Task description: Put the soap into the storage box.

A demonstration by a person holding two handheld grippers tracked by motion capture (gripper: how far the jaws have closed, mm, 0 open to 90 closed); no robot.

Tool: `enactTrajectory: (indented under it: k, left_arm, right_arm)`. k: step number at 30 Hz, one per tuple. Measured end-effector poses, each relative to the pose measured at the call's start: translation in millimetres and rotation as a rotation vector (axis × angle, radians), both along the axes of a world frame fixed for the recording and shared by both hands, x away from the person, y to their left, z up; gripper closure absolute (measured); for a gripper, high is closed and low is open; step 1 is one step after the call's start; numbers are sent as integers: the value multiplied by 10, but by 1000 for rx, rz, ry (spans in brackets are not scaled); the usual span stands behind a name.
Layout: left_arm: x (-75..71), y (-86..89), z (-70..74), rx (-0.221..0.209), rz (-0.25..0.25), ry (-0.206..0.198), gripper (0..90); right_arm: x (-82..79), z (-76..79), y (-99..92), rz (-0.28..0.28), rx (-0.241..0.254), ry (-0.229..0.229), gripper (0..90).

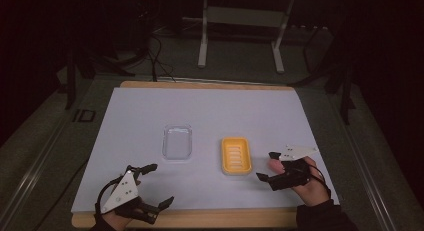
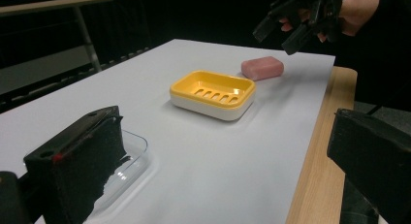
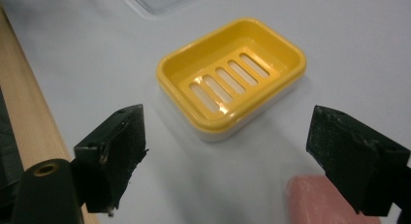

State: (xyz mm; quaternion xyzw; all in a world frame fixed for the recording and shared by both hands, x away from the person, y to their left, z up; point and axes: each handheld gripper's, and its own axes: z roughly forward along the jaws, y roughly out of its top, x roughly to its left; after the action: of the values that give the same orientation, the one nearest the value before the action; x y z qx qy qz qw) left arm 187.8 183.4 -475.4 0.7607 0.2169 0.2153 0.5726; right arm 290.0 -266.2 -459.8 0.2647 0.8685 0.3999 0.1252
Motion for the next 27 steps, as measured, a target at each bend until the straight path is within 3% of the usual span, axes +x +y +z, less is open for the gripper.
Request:
enactTrajectory:
  k: [3, 5, 7, 8, 10, 11, 17, 21, 27]
  left_arm:
    - [-1, 0, 0, 2, 0, 0, 5]
    - [1, 3, 0, 2, 2, 1, 5]
    - [1, 3, -1, 5, 3, 1, 6]
    - [2, 0, -2, 6, 2, 1, 6]
    - [1, -3, -3, 6, 1, 2, 6]
    - [1, -4, -3, 5, 1, 2, 6]
    - [2, -1, -3, 7, 2, 2, 6]
    - [1, -3, -4, 7, 1, 2, 6]
    - [1, -3, -4, 8, 2, 2, 5]
  right_arm:
    - [15, 20, -22, 10, -19, 42, 141]
    - [33, 23, -43, 29, -52, 117, 137]
    - [34, 20, -47, 26, -61, 125, 136]
    - [42, 7, -62, 16, -92, 158, 137]
    - [43, 1, -66, 12, -105, 160, 138]
    - [45, -14, -72, -11, -150, 180, 141]
    - [49, -52, -88, -27, -217, 223, 145]
    - [69, -88, -105, -47, -254, 299, 155]
    - [82, -109, -118, -56, -302, 370, 159]
